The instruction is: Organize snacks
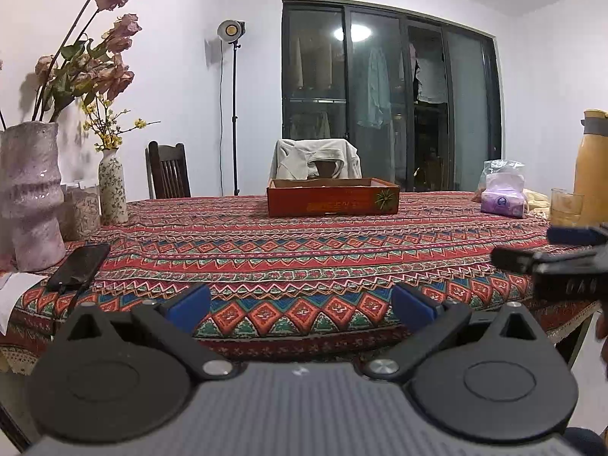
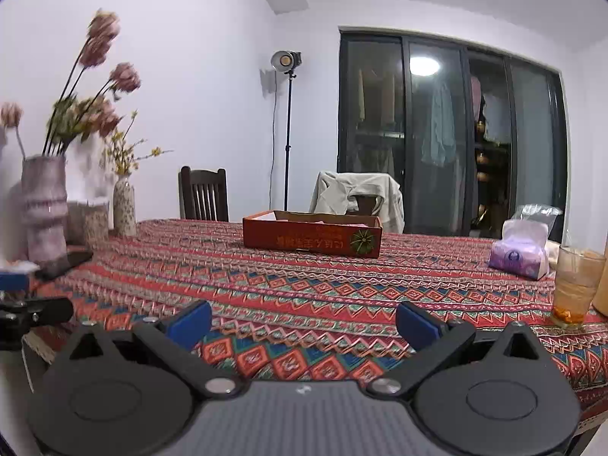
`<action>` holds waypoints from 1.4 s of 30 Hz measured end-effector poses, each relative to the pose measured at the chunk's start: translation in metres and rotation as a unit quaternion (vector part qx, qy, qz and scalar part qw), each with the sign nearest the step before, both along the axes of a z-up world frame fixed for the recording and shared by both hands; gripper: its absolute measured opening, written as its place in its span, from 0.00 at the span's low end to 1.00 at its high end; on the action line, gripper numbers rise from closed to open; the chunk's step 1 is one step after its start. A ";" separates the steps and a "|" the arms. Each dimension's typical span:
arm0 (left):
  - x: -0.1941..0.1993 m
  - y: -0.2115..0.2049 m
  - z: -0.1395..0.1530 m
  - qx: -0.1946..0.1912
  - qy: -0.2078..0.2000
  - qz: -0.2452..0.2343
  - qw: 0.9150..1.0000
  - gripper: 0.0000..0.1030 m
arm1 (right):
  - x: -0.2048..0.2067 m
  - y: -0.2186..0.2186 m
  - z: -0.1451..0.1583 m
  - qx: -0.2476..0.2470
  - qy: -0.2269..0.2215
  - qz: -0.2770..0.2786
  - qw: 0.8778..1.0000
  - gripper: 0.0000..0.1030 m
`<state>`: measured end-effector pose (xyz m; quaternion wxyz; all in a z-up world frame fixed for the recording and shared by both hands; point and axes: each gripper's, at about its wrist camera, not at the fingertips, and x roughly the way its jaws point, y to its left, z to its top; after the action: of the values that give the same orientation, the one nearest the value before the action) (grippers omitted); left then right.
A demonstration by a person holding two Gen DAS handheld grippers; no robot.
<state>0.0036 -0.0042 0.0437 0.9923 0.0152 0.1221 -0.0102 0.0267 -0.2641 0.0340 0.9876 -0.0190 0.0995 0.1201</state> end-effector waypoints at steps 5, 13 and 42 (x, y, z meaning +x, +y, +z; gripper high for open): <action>0.006 0.002 -0.005 -0.007 0.011 0.017 1.000 1.00 | -0.005 0.015 -0.014 0.004 0.004 0.007 1.000 1.00; 0.003 -0.001 -0.006 -0.004 0.006 0.011 1.000 1.00 | -0.007 0.012 -0.010 -0.001 -0.002 0.005 1.000 1.00; 0.006 0.005 -0.008 -0.010 0.010 0.016 1.000 1.00 | -0.007 0.015 -0.015 -0.008 0.002 0.011 1.000 1.00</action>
<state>0.0091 0.0003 0.0362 0.9912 0.0036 0.1324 0.0040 0.0201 -0.2494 0.0194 0.9858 -0.0275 0.1019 0.1303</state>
